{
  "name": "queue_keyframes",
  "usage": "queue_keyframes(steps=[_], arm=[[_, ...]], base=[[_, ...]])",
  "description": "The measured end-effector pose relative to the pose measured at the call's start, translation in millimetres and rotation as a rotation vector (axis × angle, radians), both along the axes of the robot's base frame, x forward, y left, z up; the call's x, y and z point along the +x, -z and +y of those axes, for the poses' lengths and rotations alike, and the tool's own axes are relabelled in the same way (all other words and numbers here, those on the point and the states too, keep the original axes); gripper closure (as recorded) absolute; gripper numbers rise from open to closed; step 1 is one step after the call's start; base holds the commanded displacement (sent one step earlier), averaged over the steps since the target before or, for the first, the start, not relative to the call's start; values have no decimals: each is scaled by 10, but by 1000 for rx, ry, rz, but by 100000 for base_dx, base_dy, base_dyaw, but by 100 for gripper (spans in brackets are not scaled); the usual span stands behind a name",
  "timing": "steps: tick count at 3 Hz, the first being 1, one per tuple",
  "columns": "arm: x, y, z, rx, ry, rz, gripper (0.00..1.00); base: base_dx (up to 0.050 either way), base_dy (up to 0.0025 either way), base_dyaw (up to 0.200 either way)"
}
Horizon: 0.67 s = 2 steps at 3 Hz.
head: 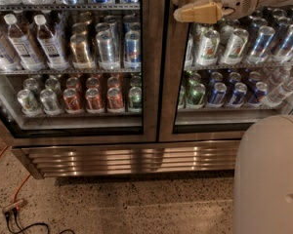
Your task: Open right fridge door
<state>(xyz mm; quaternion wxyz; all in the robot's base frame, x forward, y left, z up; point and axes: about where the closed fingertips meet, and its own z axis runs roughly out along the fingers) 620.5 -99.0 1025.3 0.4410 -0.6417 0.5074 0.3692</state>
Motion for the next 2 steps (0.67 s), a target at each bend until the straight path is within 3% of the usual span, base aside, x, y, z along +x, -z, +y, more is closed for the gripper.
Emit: queue_keyframes(steps=[1,2], arm=[[0,0,0,0,0,0,100],[3,0,-1,0,0,0,100]], base=[[0,0,0],[0,0,0]])
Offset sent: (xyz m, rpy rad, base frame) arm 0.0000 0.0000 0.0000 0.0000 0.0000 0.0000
